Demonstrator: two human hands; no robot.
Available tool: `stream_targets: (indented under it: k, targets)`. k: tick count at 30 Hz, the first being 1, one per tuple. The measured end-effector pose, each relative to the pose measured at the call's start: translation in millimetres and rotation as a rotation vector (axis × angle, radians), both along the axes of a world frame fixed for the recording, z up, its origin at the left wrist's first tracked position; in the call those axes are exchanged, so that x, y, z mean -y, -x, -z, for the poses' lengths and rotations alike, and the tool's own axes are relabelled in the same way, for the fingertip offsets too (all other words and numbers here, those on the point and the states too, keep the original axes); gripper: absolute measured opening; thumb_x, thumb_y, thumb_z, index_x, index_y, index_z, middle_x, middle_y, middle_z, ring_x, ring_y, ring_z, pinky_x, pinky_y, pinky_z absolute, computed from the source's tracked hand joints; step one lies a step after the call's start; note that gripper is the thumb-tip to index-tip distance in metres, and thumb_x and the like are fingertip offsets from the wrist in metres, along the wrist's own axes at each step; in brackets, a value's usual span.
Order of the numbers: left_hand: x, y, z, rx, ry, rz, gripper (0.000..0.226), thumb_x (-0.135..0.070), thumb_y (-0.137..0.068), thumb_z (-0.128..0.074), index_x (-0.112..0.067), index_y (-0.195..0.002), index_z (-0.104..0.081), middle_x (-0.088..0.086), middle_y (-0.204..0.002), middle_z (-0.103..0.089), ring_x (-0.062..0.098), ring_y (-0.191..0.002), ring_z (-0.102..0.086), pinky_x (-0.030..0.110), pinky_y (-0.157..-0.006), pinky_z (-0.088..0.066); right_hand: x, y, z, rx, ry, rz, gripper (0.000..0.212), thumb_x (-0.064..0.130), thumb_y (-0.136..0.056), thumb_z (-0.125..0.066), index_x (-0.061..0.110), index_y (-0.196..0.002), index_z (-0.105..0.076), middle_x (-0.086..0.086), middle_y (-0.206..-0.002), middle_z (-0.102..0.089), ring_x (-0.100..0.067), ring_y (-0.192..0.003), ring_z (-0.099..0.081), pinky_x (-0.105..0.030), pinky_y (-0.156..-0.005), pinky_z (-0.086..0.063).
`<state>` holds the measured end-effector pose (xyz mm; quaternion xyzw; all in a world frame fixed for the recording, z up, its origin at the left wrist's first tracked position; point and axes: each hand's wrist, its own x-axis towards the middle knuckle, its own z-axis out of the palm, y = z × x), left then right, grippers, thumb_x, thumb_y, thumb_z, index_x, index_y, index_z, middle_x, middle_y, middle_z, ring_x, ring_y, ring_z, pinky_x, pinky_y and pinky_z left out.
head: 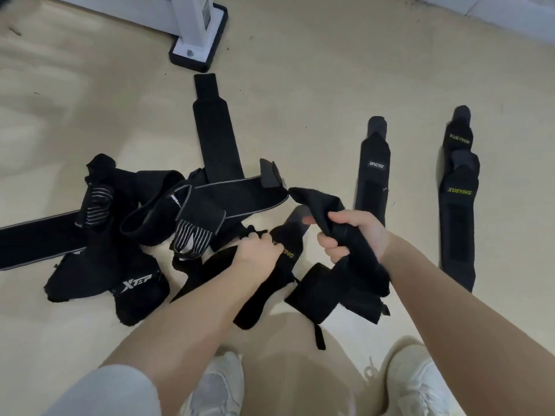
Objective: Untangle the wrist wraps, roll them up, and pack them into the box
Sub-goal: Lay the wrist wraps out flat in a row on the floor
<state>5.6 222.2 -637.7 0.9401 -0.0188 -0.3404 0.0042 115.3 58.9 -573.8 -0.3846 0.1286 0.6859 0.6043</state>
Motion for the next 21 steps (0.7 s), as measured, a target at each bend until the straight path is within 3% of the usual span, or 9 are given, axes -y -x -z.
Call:
stream_targets:
  k: [2, 4, 8, 10, 14, 16, 18, 19, 21]
  targets:
    - [-23, 4, -5, 0.032, -0.059, -0.098, 0.042, -0.008, -0.094, -0.043, -0.014, -0.135, -0.039, 0.014, -0.126, -0.045, 0.035, -0.11, -0.052, 0.037, -0.076, -0.043, -5, 6, -3, 0.271, 0.212, -0.145, 0.026, 0.027, -0.076, -0.065, 0.01, -0.088, -0.049, -0.005, -0.064, -0.044, -0.012, -0.042, -0.034, -0.022, -0.046, -0.027]
    - [-52, 10, -8, 0.046, -0.132, -0.154, 0.039, -0.005, -0.093, -0.043, -0.009, -0.131, -0.041, 0.012, -0.12, -0.05, 0.031, -0.103, -0.059, 0.035, -0.068, -0.041, -10, 12, 1, 0.435, 0.289, -0.186, 0.003, 0.014, -0.086, -0.05, 0.014, -0.088, -0.048, -0.007, -0.069, -0.046, -0.014, -0.043, -0.035, -0.024, -0.046, -0.028]
    - [-90, 12, -21, -0.007, -0.252, -0.248, 0.033, 0.002, -0.087, -0.05, -0.006, -0.118, -0.055, 0.009, -0.106, -0.051, 0.022, -0.08, -0.058, 0.031, -0.063, -0.037, -23, 20, 11, 0.558, 0.238, -0.193, 0.057, 0.003, -0.071, -0.05, 0.029, -0.12, -0.056, 0.0, -0.075, -0.064, -0.016, -0.056, -0.054, -0.026, -0.055, -0.042]
    - [-87, 7, -23, 0.075, -0.231, -0.306, 0.03, -0.004, -0.088, -0.051, -0.006, -0.117, -0.054, 0.01, -0.114, -0.05, 0.025, -0.095, -0.055, 0.032, -0.07, -0.04, -27, 22, 16, 0.652, 0.206, -0.194, 0.064, -0.009, -0.072, -0.044, 0.028, -0.123, -0.058, 0.006, -0.087, -0.069, -0.011, -0.074, -0.062, -0.022, -0.065, -0.045]
    - [-76, -12, -20, 0.719, -0.049, -0.456, 0.061, -0.034, -0.064, -0.076, -0.004, -0.111, -0.051, 0.016, -0.109, -0.054, 0.033, -0.097, -0.054, 0.039, -0.084, -0.044, -24, 17, 11, 0.569, 0.138, -0.027, 0.066, -0.013, -0.064, -0.043, 0.021, -0.117, -0.061, -0.002, -0.092, -0.07, -0.016, -0.081, -0.064, -0.023, -0.066, -0.05]
    - [-74, -23, -27, 0.81, 0.168, -0.517, 0.093, -0.05, -0.06, -0.074, -0.011, -0.134, -0.032, 0.018, -0.135, -0.041, 0.033, -0.129, -0.036, 0.044, -0.112, -0.017, -18, 12, 9, 0.489, 0.094, 0.07, 0.068, -0.01, -0.058, -0.042, 0.012, -0.12, -0.059, -0.007, -0.089, -0.068, -0.02, -0.078, -0.063, -0.027, -0.067, -0.051]
    - [-69, -36, -39, 0.646, 0.466, -0.496, 0.118, -0.046, -0.064, -0.078, -0.02, -0.149, -0.001, 0.01, -0.149, -0.028, 0.024, -0.142, -0.018, 0.038, -0.114, 0.013, -13, 5, 9, 0.472, 0.065, 0.079, 0.068, -0.011, -0.059, -0.043, 0.009, -0.123, -0.057, -0.008, -0.085, -0.067, -0.022, -0.075, -0.061, -0.033, -0.074, -0.045]
    - [-66, -42, -44, 0.549, 0.609, -0.473, 0.121, -0.038, -0.067, -0.08, -0.021, -0.15, 0.006, 0.007, -0.142, -0.038, 0.023, -0.138, -0.029, 0.039, -0.117, 0.009, -13, 3, 6, 0.452, 0.039, 0.085, 0.068, -0.01, -0.06, -0.043, 0.009, -0.123, -0.057, -0.009, -0.084, -0.066, -0.022, -0.074, -0.06, -0.036, -0.077, -0.042]
    - [-61, -49, -50, 0.434, 0.718, -0.437, 0.108, -0.023, -0.074, -0.075, -0.022, -0.151, 0.001, 0.005, -0.11, -0.054, 0.024, -0.102, -0.054, 0.042, -0.106, -0.036, -12, 1, 2, 0.372, -0.046, 0.146, 0.066, -0.008, -0.059, -0.047, 0.009, -0.122, -0.057, -0.009, -0.08, -0.064, -0.022, -0.069, -0.058, -0.039, -0.082, -0.043]
